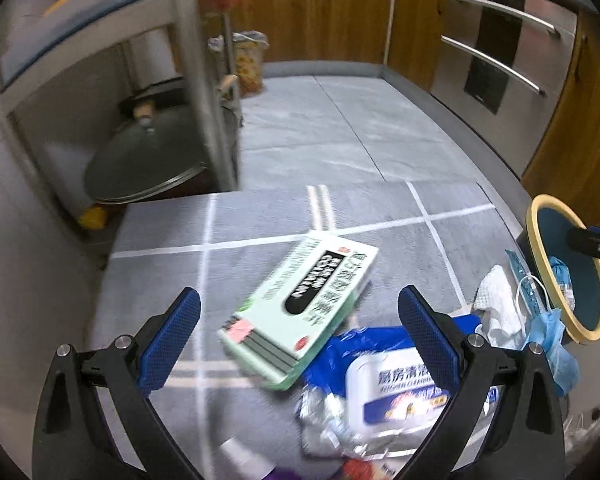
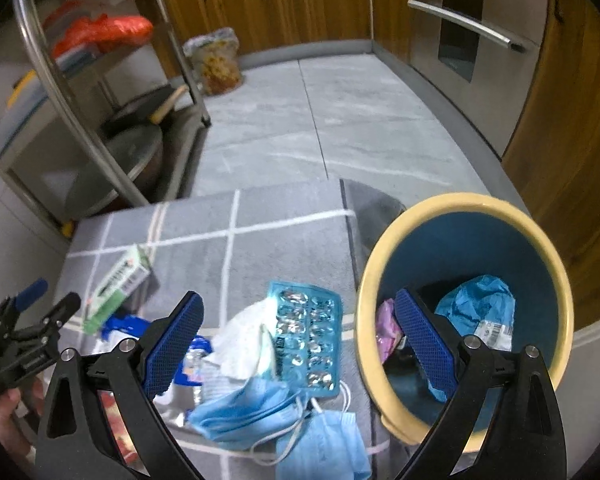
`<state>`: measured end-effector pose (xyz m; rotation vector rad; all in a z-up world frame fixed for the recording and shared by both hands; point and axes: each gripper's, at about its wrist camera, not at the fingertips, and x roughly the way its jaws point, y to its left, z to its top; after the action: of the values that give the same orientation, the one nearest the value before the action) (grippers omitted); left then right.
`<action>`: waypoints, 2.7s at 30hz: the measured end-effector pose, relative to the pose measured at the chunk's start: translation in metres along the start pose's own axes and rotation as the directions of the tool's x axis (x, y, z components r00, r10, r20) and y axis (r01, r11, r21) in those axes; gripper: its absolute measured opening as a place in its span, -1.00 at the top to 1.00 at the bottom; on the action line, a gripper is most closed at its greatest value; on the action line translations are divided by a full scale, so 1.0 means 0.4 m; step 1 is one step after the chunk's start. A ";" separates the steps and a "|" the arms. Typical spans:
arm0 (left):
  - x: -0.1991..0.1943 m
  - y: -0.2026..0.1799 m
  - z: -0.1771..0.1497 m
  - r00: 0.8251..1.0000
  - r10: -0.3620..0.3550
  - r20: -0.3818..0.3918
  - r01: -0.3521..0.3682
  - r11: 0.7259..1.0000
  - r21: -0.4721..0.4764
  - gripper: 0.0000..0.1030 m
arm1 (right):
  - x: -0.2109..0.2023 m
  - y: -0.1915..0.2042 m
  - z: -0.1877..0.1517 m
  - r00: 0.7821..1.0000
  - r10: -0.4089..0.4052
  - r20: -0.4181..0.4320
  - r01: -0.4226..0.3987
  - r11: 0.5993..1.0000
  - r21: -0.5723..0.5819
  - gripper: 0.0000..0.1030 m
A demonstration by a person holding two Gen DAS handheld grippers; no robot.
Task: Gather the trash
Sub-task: 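Move both tools back toward the green medicine box and blister pack, then grasp the green medicine box with the left tool while the right tool grasps the blue blister pack, then lift the green medicine box with the left tool while the right tool grasps the blue face mask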
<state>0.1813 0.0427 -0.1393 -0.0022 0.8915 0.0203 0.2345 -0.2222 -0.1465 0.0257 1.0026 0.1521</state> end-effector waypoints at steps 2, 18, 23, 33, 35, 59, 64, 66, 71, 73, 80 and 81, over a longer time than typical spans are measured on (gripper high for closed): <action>0.026 -0.014 0.001 1.000 -0.004 -0.017 0.005 1.000 0.021 -0.89 | 0.027 0.003 -0.011 0.999 0.005 -0.038 -0.006 1.000 -0.004 -0.83; 0.161 -0.059 -0.020 0.983 0.061 -0.175 -0.035 0.989 0.145 -0.67 | 0.179 0.040 -0.004 0.980 0.031 -0.195 -0.026 0.999 0.028 -0.29; 0.158 -0.055 -0.025 0.984 0.078 -0.162 -0.053 0.987 0.151 -0.44 | 0.191 0.051 -0.008 0.979 0.014 -0.201 -0.010 1.000 0.016 0.00; 0.114 -0.050 -0.005 0.994 0.049 -0.096 -0.037 0.992 0.124 0.25 | 0.126 0.015 0.002 0.990 0.020 -0.139 -0.015 0.999 0.039 0.98; 0.099 -0.047 0.000 0.996 0.043 -0.073 -0.035 0.993 0.112 0.38 | 0.110 0.001 0.003 0.992 0.032 -0.126 -0.026 0.998 0.054 0.98; -0.062 -0.039 0.036 0.993 -0.088 0.078 0.087 0.996 0.027 0.62 | 0.084 -0.019 -0.004 0.991 0.072 -0.110 -0.058 0.991 0.123 0.25; -0.057 -0.029 0.031 0.993 -0.085 0.077 0.082 0.996 0.047 0.62 | 0.140 0.024 0.002 0.983 0.070 -0.167 -0.054 0.993 0.103 0.01; -0.052 -0.020 0.030 0.993 -0.091 0.073 0.088 0.995 0.039 0.62 | 0.161 0.048 0.003 0.979 0.065 -0.193 -0.050 0.995 0.085 -0.04; -0.040 -0.013 0.032 0.993 -0.095 0.065 0.093 0.995 0.039 0.62 | 0.196 0.082 0.006 0.976 -0.020 -0.217 0.028 0.999 0.032 -0.04; -0.035 -0.011 0.032 0.993 -0.100 0.060 0.098 0.995 0.035 0.62 | 0.204 0.088 0.004 0.975 -0.041 -0.217 0.044 0.999 0.012 0.04; -0.033 -0.009 0.033 0.992 -0.107 0.061 0.105 0.994 0.032 0.62 | 0.157 0.058 0.019 0.987 -0.044 -0.156 0.047 0.999 0.016 0.98; -0.034 -0.009 0.034 0.992 -0.108 0.064 0.106 0.994 0.030 0.62 | 0.146 0.049 0.023 0.989 -0.028 -0.148 0.033 0.999 0.031 0.98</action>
<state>0.1832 0.0391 -0.1202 -0.0249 0.8254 -0.0913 0.2709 -0.1941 -0.1887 0.0299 1.1530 0.1104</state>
